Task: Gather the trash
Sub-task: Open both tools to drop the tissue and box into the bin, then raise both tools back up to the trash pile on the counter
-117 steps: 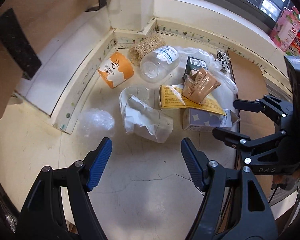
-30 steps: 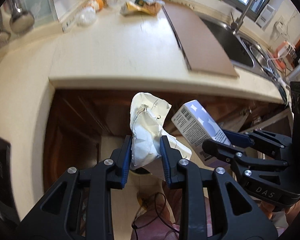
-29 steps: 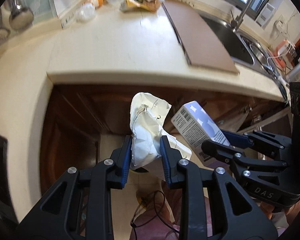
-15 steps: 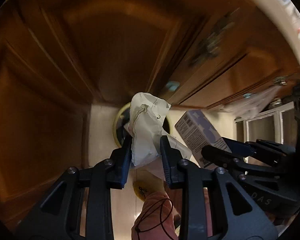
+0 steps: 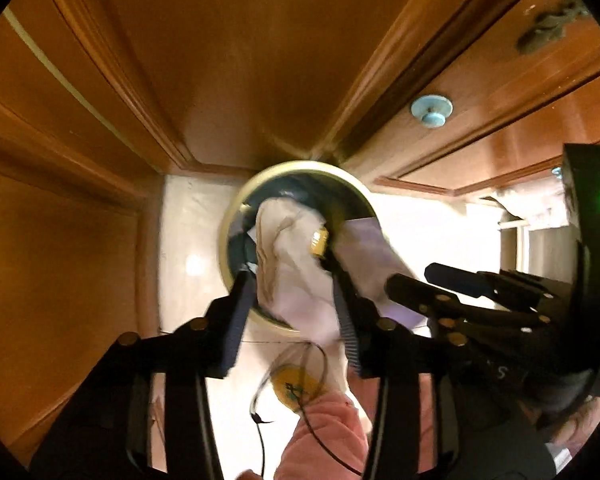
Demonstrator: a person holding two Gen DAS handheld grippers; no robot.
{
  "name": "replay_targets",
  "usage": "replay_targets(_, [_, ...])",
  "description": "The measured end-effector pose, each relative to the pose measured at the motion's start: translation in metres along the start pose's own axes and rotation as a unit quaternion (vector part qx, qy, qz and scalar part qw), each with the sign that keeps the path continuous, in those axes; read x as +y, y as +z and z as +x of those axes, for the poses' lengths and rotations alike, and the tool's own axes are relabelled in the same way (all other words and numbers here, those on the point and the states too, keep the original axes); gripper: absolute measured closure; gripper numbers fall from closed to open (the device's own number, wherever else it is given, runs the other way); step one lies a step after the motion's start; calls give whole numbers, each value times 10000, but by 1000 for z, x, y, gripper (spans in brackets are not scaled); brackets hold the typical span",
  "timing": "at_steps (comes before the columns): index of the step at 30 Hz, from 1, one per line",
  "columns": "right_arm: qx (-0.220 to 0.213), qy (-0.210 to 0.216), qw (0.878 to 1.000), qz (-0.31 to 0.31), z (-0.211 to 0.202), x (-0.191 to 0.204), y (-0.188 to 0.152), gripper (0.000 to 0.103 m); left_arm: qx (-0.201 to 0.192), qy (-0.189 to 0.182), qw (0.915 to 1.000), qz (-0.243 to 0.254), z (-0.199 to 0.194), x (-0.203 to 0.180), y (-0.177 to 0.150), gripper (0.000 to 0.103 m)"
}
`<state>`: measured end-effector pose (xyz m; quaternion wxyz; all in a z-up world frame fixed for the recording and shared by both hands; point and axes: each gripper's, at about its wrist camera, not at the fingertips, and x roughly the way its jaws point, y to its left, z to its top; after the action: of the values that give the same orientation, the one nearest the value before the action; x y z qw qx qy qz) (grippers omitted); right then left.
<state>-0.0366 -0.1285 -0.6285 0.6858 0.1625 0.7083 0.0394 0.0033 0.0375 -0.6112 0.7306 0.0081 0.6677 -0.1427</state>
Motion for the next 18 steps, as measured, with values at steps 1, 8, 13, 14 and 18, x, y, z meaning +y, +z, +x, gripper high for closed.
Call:
replay_targets(1, [-7,-11,10000,29,1,-1,9,49,11,7,10000,-9,2,2,0,58])
replay_targets(8, [-104,32,9998,146,-5,-15,14,38,68,27,9997,-228,4,15,6,19])
replay_targets(13, [-89,79,9999,119,-18,-18,10,38,40,140,9994,-306,-12,7,8,18])
replay_targets(14, [-77,88,9999,115,-22,-18,8,38,39,133,9994,-308,-16,4,9,18])
replay_targets(18, [-39,129,9999,89,-45,-14,0,38,-44,120,9996,-261,-47,-6,6,18])
